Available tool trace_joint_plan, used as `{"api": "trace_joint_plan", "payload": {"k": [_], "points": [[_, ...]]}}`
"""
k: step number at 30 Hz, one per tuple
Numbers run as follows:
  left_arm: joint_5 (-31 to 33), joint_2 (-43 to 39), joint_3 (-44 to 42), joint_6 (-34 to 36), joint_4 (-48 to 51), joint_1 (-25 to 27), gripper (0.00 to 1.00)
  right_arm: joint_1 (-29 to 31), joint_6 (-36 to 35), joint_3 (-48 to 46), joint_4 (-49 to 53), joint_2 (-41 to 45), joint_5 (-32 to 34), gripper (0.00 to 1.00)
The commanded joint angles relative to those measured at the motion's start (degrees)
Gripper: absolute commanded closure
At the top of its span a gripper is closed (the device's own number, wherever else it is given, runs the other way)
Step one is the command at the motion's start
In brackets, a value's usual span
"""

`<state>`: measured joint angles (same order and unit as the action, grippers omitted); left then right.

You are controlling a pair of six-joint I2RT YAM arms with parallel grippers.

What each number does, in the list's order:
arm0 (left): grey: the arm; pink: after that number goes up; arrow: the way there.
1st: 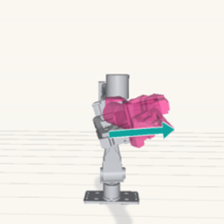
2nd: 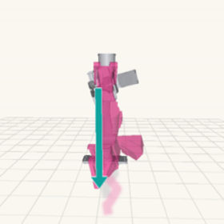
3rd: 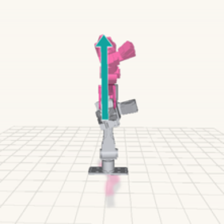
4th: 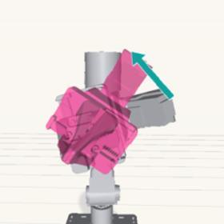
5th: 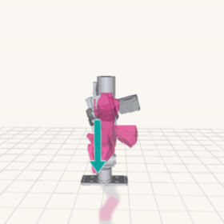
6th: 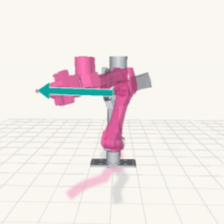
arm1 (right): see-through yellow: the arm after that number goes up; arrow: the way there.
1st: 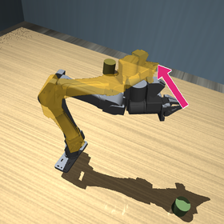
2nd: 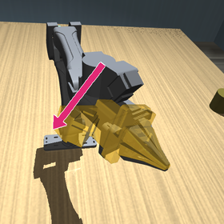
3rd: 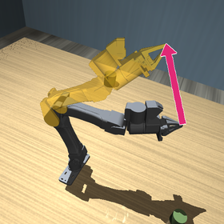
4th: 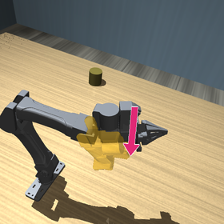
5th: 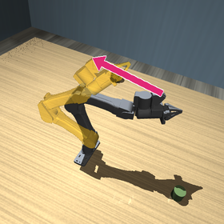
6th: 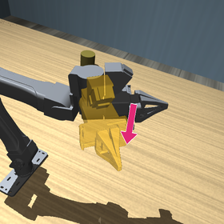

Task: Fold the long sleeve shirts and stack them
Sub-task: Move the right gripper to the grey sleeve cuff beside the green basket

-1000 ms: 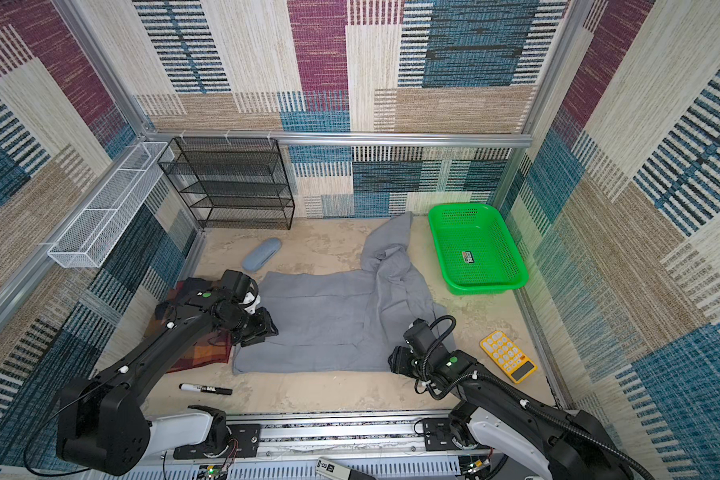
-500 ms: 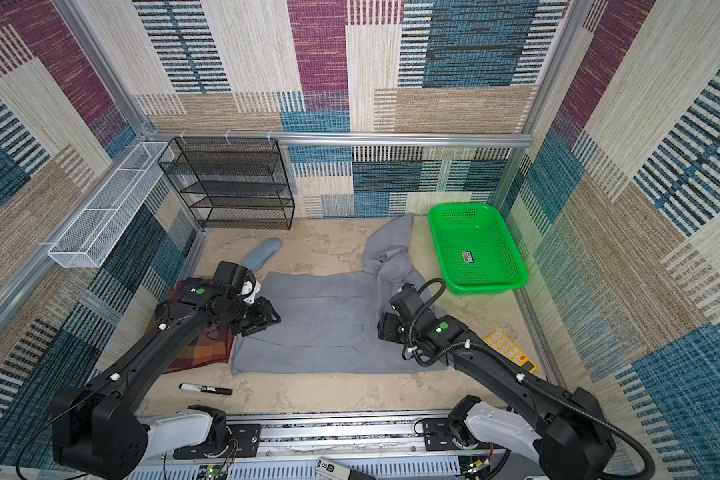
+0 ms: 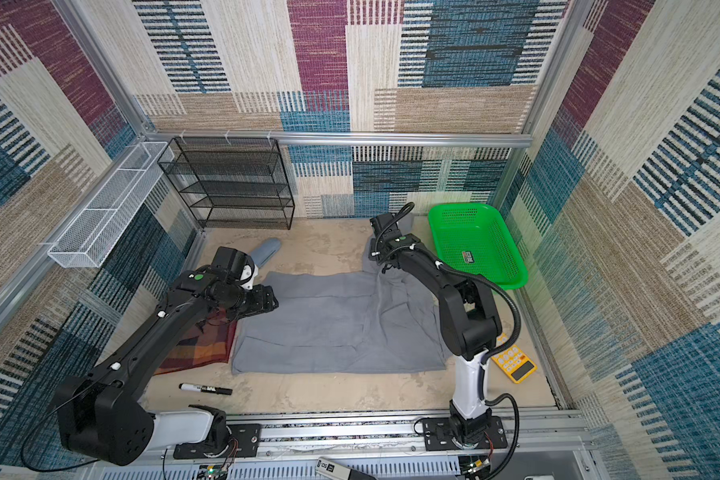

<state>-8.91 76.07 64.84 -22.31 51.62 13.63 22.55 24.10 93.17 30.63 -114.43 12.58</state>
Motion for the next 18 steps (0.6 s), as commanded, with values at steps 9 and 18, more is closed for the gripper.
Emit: {"api": "trace_joint_plan", "payload": {"k": [9,18], "points": [[1.6,0.2,-1.8,2.7,-2.1,-0.3,0.19,-4.4,-1.0,10.5,3.5,-10.1,-0.2,0.34],[0.3,-0.2,-2.3,2.4,-2.4,-0.9,0.16,-4.6,-1.7,3.3,1.2,-6.8,1.4,0.35]]}}
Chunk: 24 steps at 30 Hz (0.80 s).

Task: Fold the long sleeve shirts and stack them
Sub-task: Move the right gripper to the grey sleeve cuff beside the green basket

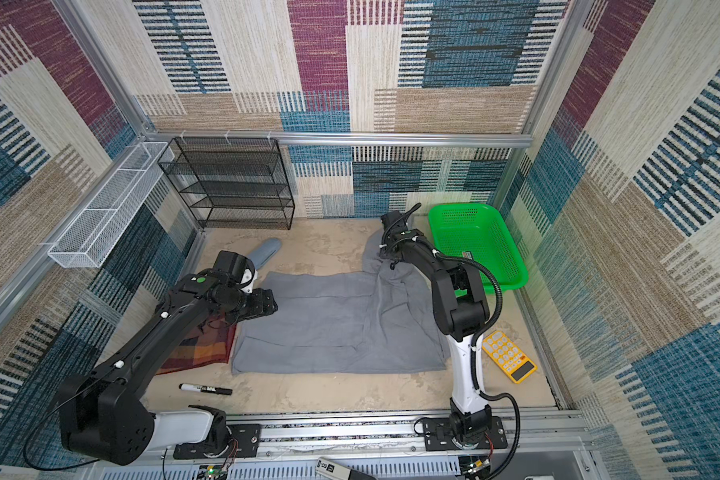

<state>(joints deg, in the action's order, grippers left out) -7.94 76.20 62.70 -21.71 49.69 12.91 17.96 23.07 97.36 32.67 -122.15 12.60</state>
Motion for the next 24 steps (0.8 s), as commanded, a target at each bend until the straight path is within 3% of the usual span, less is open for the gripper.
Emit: {"api": "trace_joint_plan", "payload": {"k": [1,4,11,19,24], "points": [[-0.7,-0.4,-0.3,1.8,-0.4,-0.2,0.16,0.1,-0.8,-2.2,-1.6,1.7,1.8,0.35],[-1.3,-0.3,-0.2,1.8,-0.4,-0.4,0.16,0.1,-1.7,-8.1,-5.6,4.8,0.6,0.37],[-1.9,-0.4,-0.3,1.8,-0.6,-0.7,0.17,0.0,-3.2,-7.1,-5.6,3.0,1.4,0.48],[-2.1,-1.2,-1.0,2.0,-1.0,-0.8,0.17,0.0,-2.6,-4.0,-7.9,4.5,-2.0,0.40],[-2.6,-1.0,-0.7,2.1,-1.0,-0.9,0.17,0.1,-3.4,2.7,-2.4,-1.2,-0.4,0.39]]}}
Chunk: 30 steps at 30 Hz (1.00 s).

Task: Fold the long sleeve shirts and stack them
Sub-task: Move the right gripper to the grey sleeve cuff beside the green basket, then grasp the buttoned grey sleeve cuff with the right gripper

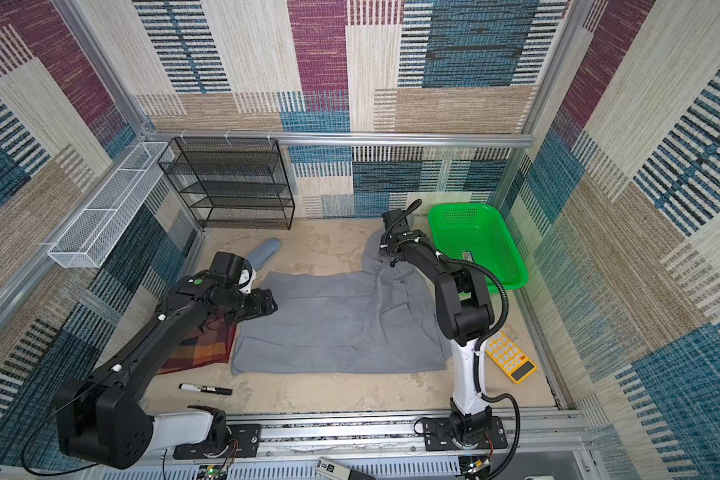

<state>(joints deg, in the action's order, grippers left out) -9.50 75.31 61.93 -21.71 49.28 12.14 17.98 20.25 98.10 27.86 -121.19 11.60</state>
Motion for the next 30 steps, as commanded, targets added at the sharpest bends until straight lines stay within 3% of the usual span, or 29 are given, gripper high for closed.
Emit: {"api": "trace_joint_plan", "payload": {"k": [1,9,16,24,30], "points": [[-1.1,-0.1,0.0,2.1,-0.6,-0.2,0.17,0.0,-0.7,2.1,2.4,-2.8,0.5,0.39],[-1.7,-0.4,-0.2,2.1,-0.9,-0.4,0.18,0.0,-0.3,-3.3,-1.0,-1.2,-1.7,0.39],[-2.2,-0.5,-0.2,2.1,-0.8,-0.7,0.19,0.0,-1.2,-2.9,-0.5,-4.1,-0.2,0.50],[-2.1,-0.8,-0.3,2.2,-1.2,-0.9,0.19,-0.1,-1.8,-1.8,0.0,-4.9,-1.4,0.80],[-2.5,-1.0,-0.4,2.2,-1.2,-1.1,0.19,-0.2,-2.0,-2.0,0.1,-4.1,-2.2,0.96]]}}
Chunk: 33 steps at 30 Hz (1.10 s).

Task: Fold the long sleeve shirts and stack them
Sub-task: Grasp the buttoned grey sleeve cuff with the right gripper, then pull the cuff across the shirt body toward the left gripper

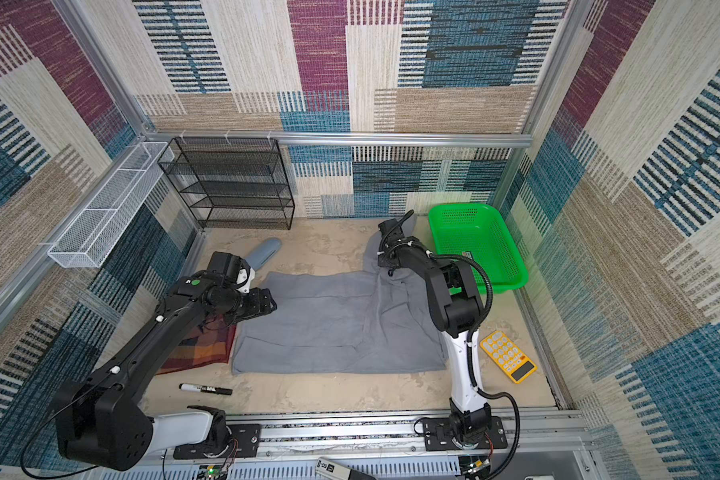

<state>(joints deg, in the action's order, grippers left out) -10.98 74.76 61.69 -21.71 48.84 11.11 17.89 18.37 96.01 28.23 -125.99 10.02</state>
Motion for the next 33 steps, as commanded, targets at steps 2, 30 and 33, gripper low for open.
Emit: {"api": "trace_joint_plan", "payload": {"k": [2,30,33], "points": [[-1.1,-0.7,-0.2,2.2,-0.8,-0.1,0.19,-0.1,0.0,-0.1,-0.3,1.9,-1.0,1.00],[-3.8,-4.1,-0.6,2.5,-2.9,-1.4,0.21,0.4,10.1,-23.1,-0.1,54.1,-24.9,1.00],[-2.9,-5.6,-0.8,2.7,-2.9,-1.5,0.21,2.4,11.0,-24.1,4.1,59.7,-26.7,1.00]]}}
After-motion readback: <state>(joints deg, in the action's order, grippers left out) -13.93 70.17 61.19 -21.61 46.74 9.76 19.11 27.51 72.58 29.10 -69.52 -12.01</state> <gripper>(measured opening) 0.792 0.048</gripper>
